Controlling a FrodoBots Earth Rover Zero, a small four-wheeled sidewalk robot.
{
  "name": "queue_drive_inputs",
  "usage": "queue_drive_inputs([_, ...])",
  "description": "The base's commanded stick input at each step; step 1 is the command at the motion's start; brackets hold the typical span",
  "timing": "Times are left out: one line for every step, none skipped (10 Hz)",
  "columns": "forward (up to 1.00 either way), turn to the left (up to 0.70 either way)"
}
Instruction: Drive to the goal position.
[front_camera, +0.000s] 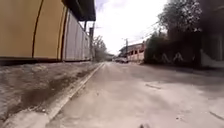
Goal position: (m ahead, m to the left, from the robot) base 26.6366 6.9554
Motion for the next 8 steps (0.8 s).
queue_drive_inputs([0.70,0.00])
queue_drive_inputs([0.70,0.00])
queue_drive_inputs([0.70,0.04])
queue_drive_inputs([0.70,0.09])
queue_drive_inputs([0.70,0.17])
queue_drive_inputs([0.70,0.03])
queue_drive_inputs([0.70,0.00])
queue_drive_inputs([0.70,0.00])
